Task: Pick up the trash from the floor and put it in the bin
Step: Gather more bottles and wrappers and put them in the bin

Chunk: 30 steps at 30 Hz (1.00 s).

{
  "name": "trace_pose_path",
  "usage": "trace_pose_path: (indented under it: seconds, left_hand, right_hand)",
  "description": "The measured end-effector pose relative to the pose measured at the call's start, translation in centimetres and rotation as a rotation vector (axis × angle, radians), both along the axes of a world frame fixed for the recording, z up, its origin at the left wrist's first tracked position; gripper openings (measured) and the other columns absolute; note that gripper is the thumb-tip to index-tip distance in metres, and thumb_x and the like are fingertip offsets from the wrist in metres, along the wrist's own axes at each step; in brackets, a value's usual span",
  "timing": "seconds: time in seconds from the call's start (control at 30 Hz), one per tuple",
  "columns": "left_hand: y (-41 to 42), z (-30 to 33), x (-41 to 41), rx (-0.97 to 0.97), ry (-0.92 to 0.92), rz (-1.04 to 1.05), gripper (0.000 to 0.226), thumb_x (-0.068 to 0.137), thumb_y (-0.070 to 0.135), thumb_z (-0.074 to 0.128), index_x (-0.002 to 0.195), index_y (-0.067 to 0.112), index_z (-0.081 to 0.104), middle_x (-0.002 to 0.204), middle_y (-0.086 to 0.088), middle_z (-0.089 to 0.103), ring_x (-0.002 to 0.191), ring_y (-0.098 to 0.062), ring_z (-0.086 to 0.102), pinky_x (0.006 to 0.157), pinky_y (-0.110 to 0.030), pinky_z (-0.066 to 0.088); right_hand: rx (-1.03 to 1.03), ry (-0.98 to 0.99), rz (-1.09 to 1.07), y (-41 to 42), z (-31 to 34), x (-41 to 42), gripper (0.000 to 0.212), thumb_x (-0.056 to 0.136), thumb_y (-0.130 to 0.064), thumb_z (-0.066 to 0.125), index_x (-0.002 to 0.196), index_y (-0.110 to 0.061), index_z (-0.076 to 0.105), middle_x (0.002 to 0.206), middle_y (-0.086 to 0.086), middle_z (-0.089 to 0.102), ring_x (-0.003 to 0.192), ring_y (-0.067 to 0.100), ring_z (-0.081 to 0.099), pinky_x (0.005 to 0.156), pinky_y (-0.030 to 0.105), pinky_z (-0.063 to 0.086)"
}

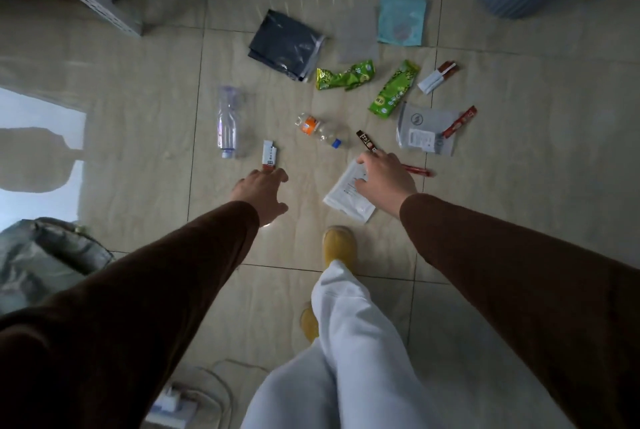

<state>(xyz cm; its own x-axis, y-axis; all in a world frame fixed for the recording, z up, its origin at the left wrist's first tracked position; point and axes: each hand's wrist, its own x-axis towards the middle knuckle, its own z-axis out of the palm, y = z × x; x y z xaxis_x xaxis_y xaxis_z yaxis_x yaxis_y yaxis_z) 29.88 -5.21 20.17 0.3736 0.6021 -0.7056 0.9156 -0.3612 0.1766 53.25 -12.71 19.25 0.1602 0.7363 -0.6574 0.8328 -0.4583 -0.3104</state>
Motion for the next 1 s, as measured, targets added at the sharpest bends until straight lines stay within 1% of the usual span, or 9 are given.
trace_pose_path:
  seconds: [0.13, 0.23, 0.33, 0.43, 0.57, 0.67, 0.83, 0.93, 1.0]
  left_hand:
    - [4.7, -1.6, -1.0, 0.009, 0.007, -0.041, 0.057, 0.081, 0.031, 0.07, 0.133, 0.022, 0.048, 0.129, -0.003, 0.056, 0.119, -0.026, 0.051, 0.095, -0.039, 0.044]
    - [8.0, -3.5, -1.7, -0.024, 0.011, -0.046, 0.06, 0.081, 0.031, 0.071, 0.135, 0.021, 0.047, 0.133, -0.006, 0.054, 0.122, -0.028, 0.05, 0.099, -0.042, 0.044]
    - [11.2, -5.1, -2.4, -0.047, 0.001, -0.088, 0.06, 0.082, 0.027, 0.069, 0.137, 0.02, 0.046, 0.137, -0.006, 0.052, 0.124, -0.028, 0.048, 0.1, -0.042, 0.043]
    - [13.9, -6.6, -3.4, -0.056, 0.005, -0.223, 0.058, 0.084, 0.019, 0.061, 0.139, 0.022, 0.043, 0.137, -0.006, 0.05, 0.125, -0.028, 0.047, 0.098, -0.041, 0.042]
    - [16.7, -9.5, -5.1, -0.077, -0.008, -0.397, 0.055, 0.082, 0.008, 0.054, 0.135, 0.021, 0.045, 0.134, -0.006, 0.051, 0.121, -0.03, 0.049, 0.098, -0.042, 0.042]
    - [18.5, -13.0, -5.9, -0.067, -0.009, -0.48, 0.06, 0.082, 0.006, 0.053, 0.139, 0.022, 0.043, 0.135, -0.005, 0.05, 0.12, -0.031, 0.049, 0.096, -0.043, 0.043]
    - [19.9, -20.8, -5.8, 0.009, -0.021, -0.742, 0.06, 0.081, 0.003, 0.055, 0.138, 0.017, 0.043, 0.137, -0.007, 0.049, 0.121, -0.029, 0.049, 0.094, -0.04, 0.042]
    - [19.6, -25.6, -5.4, 0.07, -0.057, -0.956, 0.059, 0.084, 0.006, 0.055, 0.14, 0.014, 0.04, 0.145, -0.01, 0.042, 0.13, -0.031, 0.042, 0.102, -0.04, 0.037]
    - [18.9, -28.9, -5.3, 0.091, -0.063, -1.038, 0.056, 0.088, 0.008, 0.052, 0.142, 0.014, 0.038, 0.15, -0.011, 0.038, 0.138, -0.033, 0.034, 0.111, -0.042, 0.031]
  right_hand:
    - [-0.021, 0.02, -0.034, 3.5, -1.8, -1.5, 0.046, 0.098, -0.025, 0.061, 0.142, -0.015, 0.055, 0.143, 0.012, 0.057, 0.132, 0.031, 0.051, 0.109, 0.041, 0.045]
    - [-0.054, 0.04, -0.064, 5.8, -3.1, -3.2, 0.045, 0.098, -0.025, 0.06, 0.142, -0.014, 0.054, 0.143, 0.012, 0.057, 0.133, 0.031, 0.05, 0.11, 0.042, 0.043]
    - [-0.097, 0.048, -0.12, 7.5, -4.3, -5.0, 0.044, 0.099, -0.026, 0.059, 0.142, -0.016, 0.053, 0.142, 0.01, 0.056, 0.132, 0.031, 0.05, 0.107, 0.042, 0.044]
    - [-0.131, 0.012, -0.186, 9.2, -5.5, -6.4, 0.045, 0.099, -0.027, 0.059, 0.143, -0.018, 0.053, 0.14, 0.009, 0.057, 0.132, 0.03, 0.051, 0.103, 0.04, 0.041]
    - [-0.159, -0.001, -0.267, 11.9, -8.2, -7.8, 0.049, 0.098, -0.027, 0.063, 0.145, -0.016, 0.054, 0.141, 0.012, 0.059, 0.13, 0.031, 0.055, 0.107, 0.041, 0.042]
    - [-0.153, 0.012, -0.324, 14.0, -11.8, -8.8, 0.052, 0.095, -0.024, 0.066, 0.144, -0.011, 0.054, 0.141, 0.017, 0.058, 0.131, 0.036, 0.054, 0.11, 0.045, 0.044]
    - [-0.106, -0.053, -0.316, 16.0, -18.9, -9.8, 0.058, 0.091, -0.021, 0.068, 0.142, -0.004, 0.047, 0.138, 0.022, 0.052, 0.129, 0.041, 0.047, 0.102, 0.047, 0.045]
    - [-0.059, -0.138, -0.246, 16.3, -23.2, -9.1, 0.059, 0.087, -0.02, 0.071, 0.139, -0.004, 0.047, 0.137, 0.02, 0.051, 0.126, 0.042, 0.049, 0.099, 0.048, 0.046]
    - [-0.045, -0.168, -0.236, 16.6, -25.9, -8.2, 0.06, 0.087, -0.019, 0.072, 0.139, -0.006, 0.047, 0.141, 0.018, 0.05, 0.129, 0.041, 0.048, 0.1, 0.049, 0.048]
